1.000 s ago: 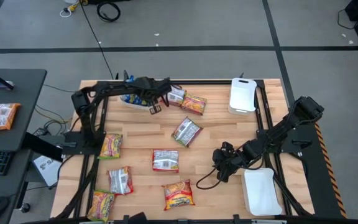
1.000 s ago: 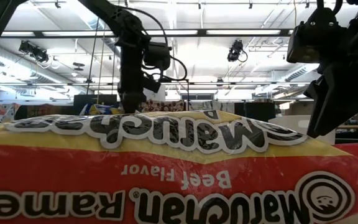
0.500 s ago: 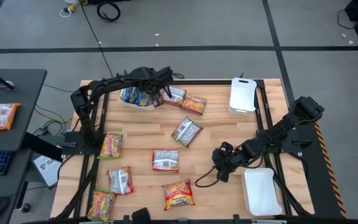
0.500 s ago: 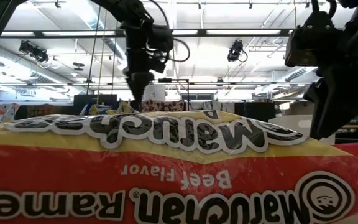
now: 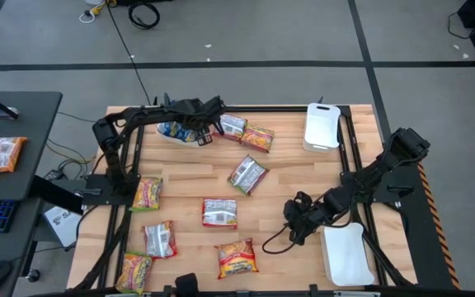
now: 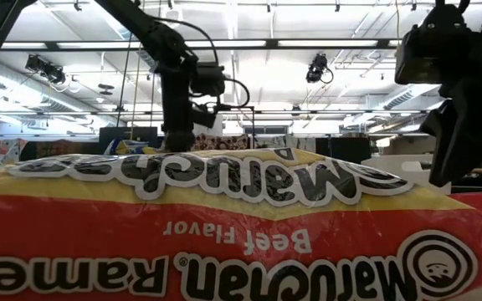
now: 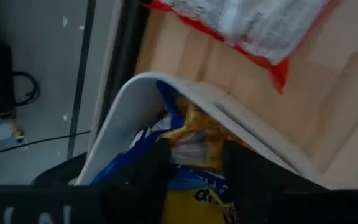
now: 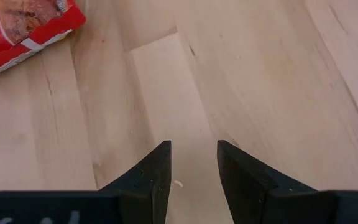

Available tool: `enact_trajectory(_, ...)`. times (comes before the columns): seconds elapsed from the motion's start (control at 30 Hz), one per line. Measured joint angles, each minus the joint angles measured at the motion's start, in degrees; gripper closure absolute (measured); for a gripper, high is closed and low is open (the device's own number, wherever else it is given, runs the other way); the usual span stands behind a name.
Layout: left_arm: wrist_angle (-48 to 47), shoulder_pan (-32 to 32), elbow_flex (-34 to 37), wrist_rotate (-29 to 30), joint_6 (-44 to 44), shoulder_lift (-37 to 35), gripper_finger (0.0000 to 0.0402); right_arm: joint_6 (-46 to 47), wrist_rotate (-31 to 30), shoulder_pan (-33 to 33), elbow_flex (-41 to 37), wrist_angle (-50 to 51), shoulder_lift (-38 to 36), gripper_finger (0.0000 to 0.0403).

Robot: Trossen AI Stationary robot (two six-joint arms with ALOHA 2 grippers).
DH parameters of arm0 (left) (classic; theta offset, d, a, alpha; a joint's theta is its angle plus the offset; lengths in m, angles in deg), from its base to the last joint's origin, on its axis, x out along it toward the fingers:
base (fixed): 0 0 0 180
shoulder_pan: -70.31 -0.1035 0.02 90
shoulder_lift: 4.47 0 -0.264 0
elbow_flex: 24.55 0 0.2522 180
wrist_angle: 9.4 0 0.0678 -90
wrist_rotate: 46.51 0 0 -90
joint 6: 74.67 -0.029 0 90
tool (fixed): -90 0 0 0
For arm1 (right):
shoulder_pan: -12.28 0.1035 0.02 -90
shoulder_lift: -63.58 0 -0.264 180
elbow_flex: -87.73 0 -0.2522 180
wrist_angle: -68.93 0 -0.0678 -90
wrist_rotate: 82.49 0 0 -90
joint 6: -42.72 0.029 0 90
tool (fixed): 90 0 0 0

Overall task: Sort Maruchan noodles
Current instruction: Put the blue noodle pack into the top left white bin

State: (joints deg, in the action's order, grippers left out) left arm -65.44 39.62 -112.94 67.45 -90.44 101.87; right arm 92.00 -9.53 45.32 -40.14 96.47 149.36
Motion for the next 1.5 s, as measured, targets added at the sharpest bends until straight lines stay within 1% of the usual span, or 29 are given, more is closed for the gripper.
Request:
enact_trajectory(0.1, 3.38, 0.51, 2.55, -1.49, -0.23, -0.23, 0.0246, 0.52, -0.02, 0.24, 0.00, -0.03, 0.00, 0.0267)
enact_trajectory(0.23, 5.25, 1.19, 3.43, -3.37, -1.76, -0.09, 0.0246, 0.55, -0.02, 0.30, 0.00, -0.56, 0.00, 0.0267)
enact_trajectory(0.4, 8.31, 1.35, 3.43, -9.04, -1.94, 0.05, 0.0246, 0.51, -1.42, 0.27, 0.00, -2.56, 0.00, 0.0267)
enact_trajectory(0.5, 11.54, 1.36, 3.48, -12.71, -0.39, 0.17, 0.0246, 0.27, -2.10, 0.27, 0.00, -3.84, 0.00, 0.0267)
enact_trajectory(0.57, 13.30, 1.40, 3.50, -13.97, 0.96, 0.17, 0.0246, 0.22, -2.72, 0.27, 0.00, -4.38, 0.00, 0.0267)
enact_trajectory(0.7, 13.66, 1.18, 3.50, -14.17, 3.11, 0.17, 0.0245, 0.07, -3.02, 0.27, 0.02, -4.82, 0.00, 0.0267)
enact_trajectory(0.8, 12.49, 0.83, 3.39, -14.87, 3.55, 0.17, 0.0234, 0.08, -3.50, 0.25, 0.01, -4.80, 0.00, 0.0267)
enact_trajectory(0.9, 9.54, 0.57, 3.31, -14.31, 3.65, 0.11, 0.0207, 0.10, -3.50, 0.27, 0.01, -4.93, 0.00, 0.0267)
enact_trajectory(1.0, 6.28, 0.26, 3.33, -12.98, 3.68, -0.97, 0.0173, 0.61, -4.21, -0.18, 0.02, -5.14, 0.00, 0.0267)
enact_trajectory(1.13, 4.17, 0.67, 3.50, -11.91, 4.14, -4.55, 0.0140, 0.53, -4.01, -2.02, 0.02, -4.98, 0.00, 0.0268)
enact_trajectory(1.3, 3.64, 1.22, 3.50, -11.29, 5.69, -11.30, 0.0136, -0.26, -2.52, -3.59, 0.02, -4.70, 0.00, 0.0268)
enact_trajectory(1.37, 6.37, 1.87, 3.50, -12.09, 8.14, -13.96, 0.0140, -0.96, -2.49, -3.68, 0.02, -4.74, 0.00, 0.0268)
enact_trajectory(1.4, 8.94, 2.38, 3.67, -13.41, 9.34, -14.84, 0.0142, -1.42, -2.49, -3.74, 0.02, -4.73, 0.00, 0.0268)
enact_trajectory(1.5, 20.78, 4.70, 6.77, -19.29, 12.33, -15.96, 0.0148, -1.75, -2.59, -3.91, 0.02, -4.84, 0.00, 0.0268)
